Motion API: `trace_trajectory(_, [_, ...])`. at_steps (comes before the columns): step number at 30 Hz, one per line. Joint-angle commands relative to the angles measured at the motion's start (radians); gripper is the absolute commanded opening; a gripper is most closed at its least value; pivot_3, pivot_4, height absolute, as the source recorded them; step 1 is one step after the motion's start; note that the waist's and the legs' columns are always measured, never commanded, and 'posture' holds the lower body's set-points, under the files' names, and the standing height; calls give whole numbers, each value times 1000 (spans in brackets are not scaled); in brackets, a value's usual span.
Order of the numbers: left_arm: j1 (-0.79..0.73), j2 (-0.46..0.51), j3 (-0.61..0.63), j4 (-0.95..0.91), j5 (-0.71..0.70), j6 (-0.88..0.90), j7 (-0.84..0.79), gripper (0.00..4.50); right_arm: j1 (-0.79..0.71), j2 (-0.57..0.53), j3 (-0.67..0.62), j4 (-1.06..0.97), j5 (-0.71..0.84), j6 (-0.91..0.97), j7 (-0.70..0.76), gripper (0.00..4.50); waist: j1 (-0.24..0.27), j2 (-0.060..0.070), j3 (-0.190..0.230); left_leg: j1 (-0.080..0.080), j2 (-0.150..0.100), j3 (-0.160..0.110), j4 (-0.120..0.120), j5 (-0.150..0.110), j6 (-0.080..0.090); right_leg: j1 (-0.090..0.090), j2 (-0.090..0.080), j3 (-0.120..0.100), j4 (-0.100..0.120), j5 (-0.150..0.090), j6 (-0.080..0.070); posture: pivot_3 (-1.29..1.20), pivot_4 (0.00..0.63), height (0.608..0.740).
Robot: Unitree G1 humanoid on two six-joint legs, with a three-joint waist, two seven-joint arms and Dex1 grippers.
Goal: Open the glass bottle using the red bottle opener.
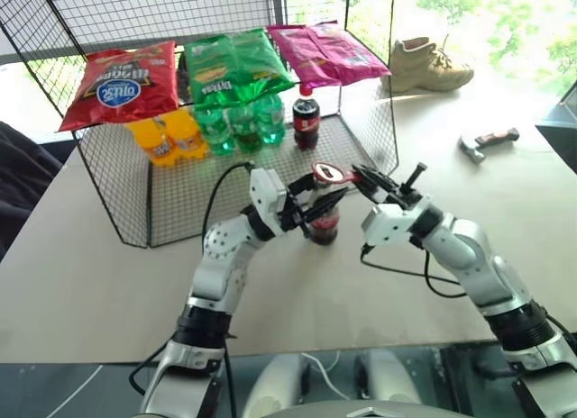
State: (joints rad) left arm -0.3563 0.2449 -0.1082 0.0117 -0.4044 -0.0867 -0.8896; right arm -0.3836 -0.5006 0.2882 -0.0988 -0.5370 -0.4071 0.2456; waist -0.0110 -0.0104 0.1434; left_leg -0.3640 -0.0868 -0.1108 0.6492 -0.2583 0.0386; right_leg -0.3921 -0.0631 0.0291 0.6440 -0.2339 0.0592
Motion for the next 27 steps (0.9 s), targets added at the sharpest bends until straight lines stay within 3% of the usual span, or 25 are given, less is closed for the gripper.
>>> trace_trajectory(1, [3, -5, -17, 18, 23, 7, 0, 1517, -4, 4, 76, 30, -86, -33, 21, 0, 0, 0, 0, 1, 0, 0, 0, 0, 0, 0, 0, 0, 0, 0, 0, 0, 150, 740])
trace_trajectory(17, [-4, -15, -13, 44, 26, -5, -5, 1517, 48, -52, 51, 113, -106, -99, -28, 0, 0, 3, -3, 2, 0, 0, 0, 0, 0, 2, 0, 1, 0, 0, 0, 0, 150, 740])
trace_trajectory(27, [-6, -23, -12, 59, 28, -16, -7, 1517, -1, -35, 71, 116, -144, -144, -61, 0, 0, 3, -3, 2, 0, 0, 0, 0, 0, 3, 0, 0, -2, 0, 0, 0, 150, 740])
